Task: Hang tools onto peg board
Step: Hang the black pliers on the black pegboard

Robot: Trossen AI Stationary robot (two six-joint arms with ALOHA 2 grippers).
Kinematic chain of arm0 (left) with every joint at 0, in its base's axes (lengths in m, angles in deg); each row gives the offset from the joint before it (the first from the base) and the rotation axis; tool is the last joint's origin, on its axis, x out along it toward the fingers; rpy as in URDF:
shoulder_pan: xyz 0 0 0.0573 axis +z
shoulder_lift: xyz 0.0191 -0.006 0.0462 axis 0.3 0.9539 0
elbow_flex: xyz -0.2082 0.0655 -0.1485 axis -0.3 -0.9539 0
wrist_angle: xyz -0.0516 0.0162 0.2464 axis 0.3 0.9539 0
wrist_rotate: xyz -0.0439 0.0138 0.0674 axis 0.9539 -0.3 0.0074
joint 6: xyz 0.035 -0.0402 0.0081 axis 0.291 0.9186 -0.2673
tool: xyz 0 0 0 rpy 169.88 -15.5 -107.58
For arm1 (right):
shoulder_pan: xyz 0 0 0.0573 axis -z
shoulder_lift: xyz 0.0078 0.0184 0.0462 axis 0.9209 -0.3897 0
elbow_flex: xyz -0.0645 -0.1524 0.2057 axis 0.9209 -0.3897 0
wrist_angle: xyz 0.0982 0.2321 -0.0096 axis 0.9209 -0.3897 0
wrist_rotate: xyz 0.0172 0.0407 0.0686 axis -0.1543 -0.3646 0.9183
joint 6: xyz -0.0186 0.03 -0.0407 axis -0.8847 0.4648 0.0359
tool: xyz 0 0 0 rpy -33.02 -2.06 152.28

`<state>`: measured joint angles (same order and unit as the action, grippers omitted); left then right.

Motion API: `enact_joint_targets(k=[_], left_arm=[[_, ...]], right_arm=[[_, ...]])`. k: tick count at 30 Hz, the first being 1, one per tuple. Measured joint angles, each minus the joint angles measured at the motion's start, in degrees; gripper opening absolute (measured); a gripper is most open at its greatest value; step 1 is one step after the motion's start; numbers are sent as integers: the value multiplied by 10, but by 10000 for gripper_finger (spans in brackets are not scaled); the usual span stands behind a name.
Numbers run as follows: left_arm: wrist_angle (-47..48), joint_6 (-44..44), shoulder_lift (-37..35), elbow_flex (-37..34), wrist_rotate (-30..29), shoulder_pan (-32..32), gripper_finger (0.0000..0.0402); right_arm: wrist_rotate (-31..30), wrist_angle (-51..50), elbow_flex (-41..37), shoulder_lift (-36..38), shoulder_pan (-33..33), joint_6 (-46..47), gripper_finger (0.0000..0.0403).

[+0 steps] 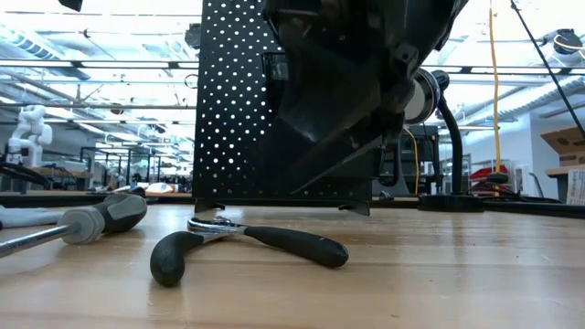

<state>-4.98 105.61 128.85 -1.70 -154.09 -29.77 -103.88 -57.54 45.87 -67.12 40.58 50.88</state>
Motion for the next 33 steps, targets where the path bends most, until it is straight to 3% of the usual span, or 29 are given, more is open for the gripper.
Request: enact_joint_targets(k=[7,15,19,26,33], left_arm=[[-6,-11,0,0,-4,-2,5],[-6,-11,0,0,-4,-2,5],[-6,-11,0,0,-4,-2,5],[-7,-11,0,0,-4,-2,7],[-7,-11,0,0,-4,-2,9]], right_arm=[[26,8,1,-38,2,-5,185],[-17,6,2,-54,2,-9,181],[-22,-10,3,-57,13,-5,143],[-15,-14,2,-62,28,2,26],[-29,0,0,-52,24,-11,26]])
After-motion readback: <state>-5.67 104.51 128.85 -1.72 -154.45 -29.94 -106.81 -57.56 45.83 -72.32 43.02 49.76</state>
